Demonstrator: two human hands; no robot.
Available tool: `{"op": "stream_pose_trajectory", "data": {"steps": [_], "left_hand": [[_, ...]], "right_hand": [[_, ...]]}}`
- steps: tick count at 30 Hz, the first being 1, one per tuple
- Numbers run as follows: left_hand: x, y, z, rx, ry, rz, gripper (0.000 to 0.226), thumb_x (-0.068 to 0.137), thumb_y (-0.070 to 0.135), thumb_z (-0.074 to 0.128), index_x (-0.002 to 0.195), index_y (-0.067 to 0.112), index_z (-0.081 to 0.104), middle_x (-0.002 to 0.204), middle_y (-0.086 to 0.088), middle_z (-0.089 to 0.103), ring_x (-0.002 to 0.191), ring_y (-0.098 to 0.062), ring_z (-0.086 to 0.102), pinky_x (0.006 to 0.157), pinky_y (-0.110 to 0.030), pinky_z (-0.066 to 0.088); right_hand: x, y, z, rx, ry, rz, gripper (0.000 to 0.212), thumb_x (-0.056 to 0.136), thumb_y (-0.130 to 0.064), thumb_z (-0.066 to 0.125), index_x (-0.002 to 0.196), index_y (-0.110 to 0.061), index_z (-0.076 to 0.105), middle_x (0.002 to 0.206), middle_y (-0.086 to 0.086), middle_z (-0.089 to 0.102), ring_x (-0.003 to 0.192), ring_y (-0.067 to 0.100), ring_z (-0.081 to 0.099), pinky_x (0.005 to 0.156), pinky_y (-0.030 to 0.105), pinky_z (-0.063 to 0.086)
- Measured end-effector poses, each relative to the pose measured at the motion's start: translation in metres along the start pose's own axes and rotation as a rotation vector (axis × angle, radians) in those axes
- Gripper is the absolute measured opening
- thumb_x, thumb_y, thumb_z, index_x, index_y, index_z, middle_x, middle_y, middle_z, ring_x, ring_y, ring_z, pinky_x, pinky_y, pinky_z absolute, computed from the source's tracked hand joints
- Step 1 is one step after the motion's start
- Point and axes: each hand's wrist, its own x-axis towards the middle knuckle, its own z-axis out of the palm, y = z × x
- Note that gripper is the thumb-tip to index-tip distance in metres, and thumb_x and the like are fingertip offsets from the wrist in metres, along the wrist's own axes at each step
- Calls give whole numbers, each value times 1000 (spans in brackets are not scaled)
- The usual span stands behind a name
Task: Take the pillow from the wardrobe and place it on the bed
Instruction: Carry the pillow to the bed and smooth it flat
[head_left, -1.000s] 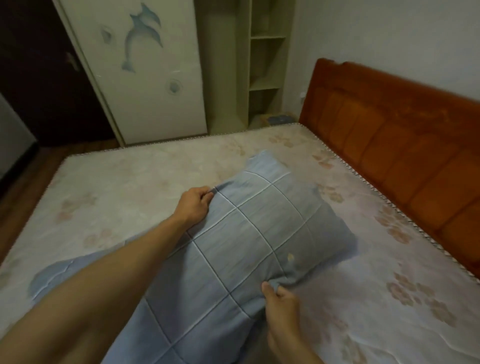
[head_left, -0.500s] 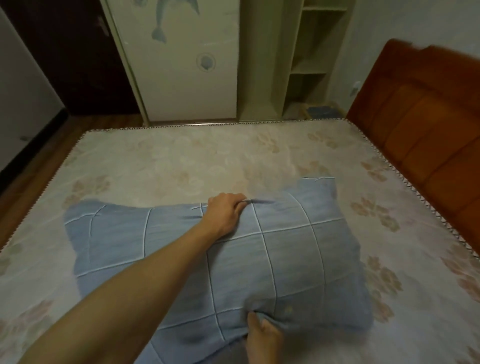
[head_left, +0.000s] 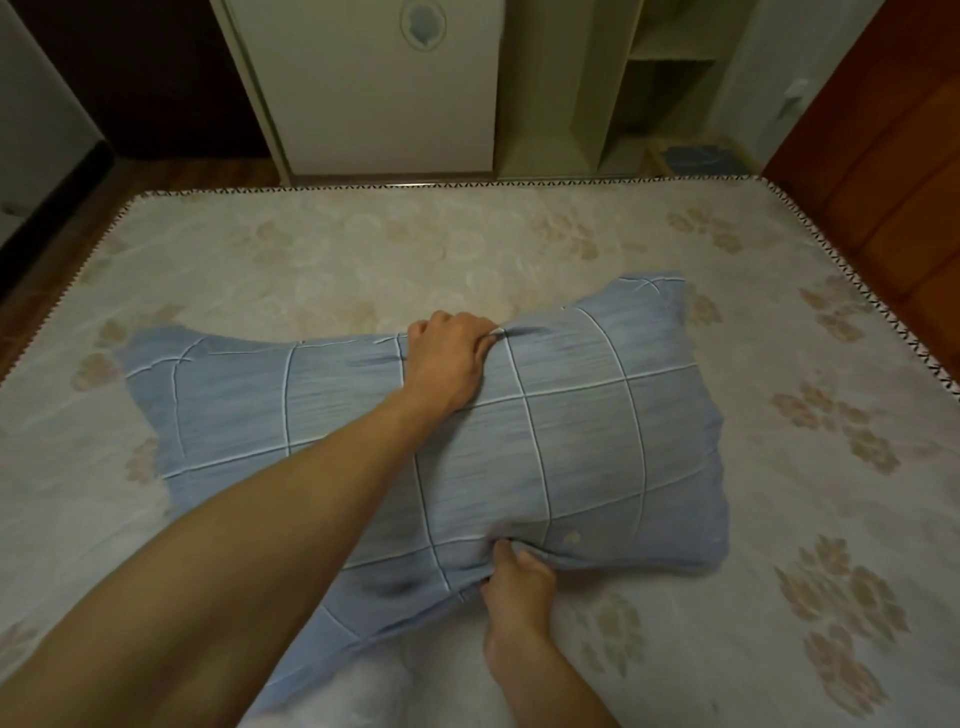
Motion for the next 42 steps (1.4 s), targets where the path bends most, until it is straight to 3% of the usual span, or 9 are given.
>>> {"op": "stream_pose_trajectory", "data": {"steps": [5, 9, 12, 15, 23, 28, 36, 39, 42], "left_hand": [[7, -30, 31, 39, -103, -28, 31, 99, 37, 38, 107, 27, 66, 119, 0, 65, 110, -33, 54, 83, -41, 39], [3, -37, 55, 62, -308, -77, 33, 98, 42, 37, 111, 22, 61, 126, -6, 60, 116, -36, 54, 89, -45, 44], [-16, -52, 69, 77, -374, -106, 38, 97, 46, 38, 118, 21, 56, 131, -7, 55, 120, -36, 49, 94, -46, 44], [-29, -67, 74, 82, -371, -100, 47, 96, 48, 40, 135, 24, 48, 145, -5, 46, 130, -32, 42, 103, -45, 37], [-69, -94, 62, 7, -316, -157, 54, 94, 50, 46, 142, 25, 44, 151, -4, 42, 135, -28, 39, 110, -43, 31], [-98, -127, 40, 4, -202, -363, 56, 92, 50, 52, 140, 22, 47, 147, -7, 45, 133, -33, 40, 105, -47, 37], [-142, -168, 31, -14, -172, -834, 59, 91, 54, 48, 144, 32, 34, 153, -20, 27, 135, -45, 29, 103, -63, 33], [-160, -188, 37, -191, -141, -1061, 74, 88, 59, 50, 146, 22, 23, 143, -30, 39, 124, -51, 43, 101, -61, 38], [-168, -191, 48, -247, -126, -1106, 83, 88, 60, 51, 151, 18, 16, 137, -31, 47, 119, -51, 49, 100, -59, 39]], "right_hand": [[23, -8, 18, -121, -86, 6, 33, 96, -25, 53, 65, -19, 63, 90, 22, 71, 92, 37, 67, 89, 50, 51], [37, -41, 31, -180, -87, -139, 38, 94, -24, 53, 57, -24, 58, 61, -4, 56, 68, 17, 54, 66, 32, 46], [40, -61, 36, -111, -87, -233, 14, 93, -23, 57, 90, -27, 70, 85, -7, 65, 85, 11, 59, 81, 26, 44], [48, -75, 36, -141, -63, -284, 32, 93, -21, 59, 123, -13, 67, 118, 0, 70, 108, 16, 64, 97, 28, 47], [70, -99, 33, -263, -97, -408, 41, 92, -22, 62, 132, -15, 60, 130, 5, 65, 117, 17, 60, 104, 32, 45], [100, -128, 11, -503, -115, -586, 47, 91, -24, 65, 135, -14, 56, 131, 11, 62, 114, 30, 62, 95, 52, 51], [139, -135, 0, -1348, -218, -841, 90, 76, -46, 76, 149, -12, 36, 158, 18, 28, 146, 33, 25, 119, 42, 22], [145, -129, 10, -1470, -198, -951, 72, 81, -36, 73, 142, -9, 47, 154, 16, 38, 143, 33, 33, 117, 44, 28], [145, -119, 28, -1442, -156, -1075, 34, 79, -19, 71, 110, -5, 71, 124, 16, 65, 120, 34, 56, 100, 42, 43]]}}
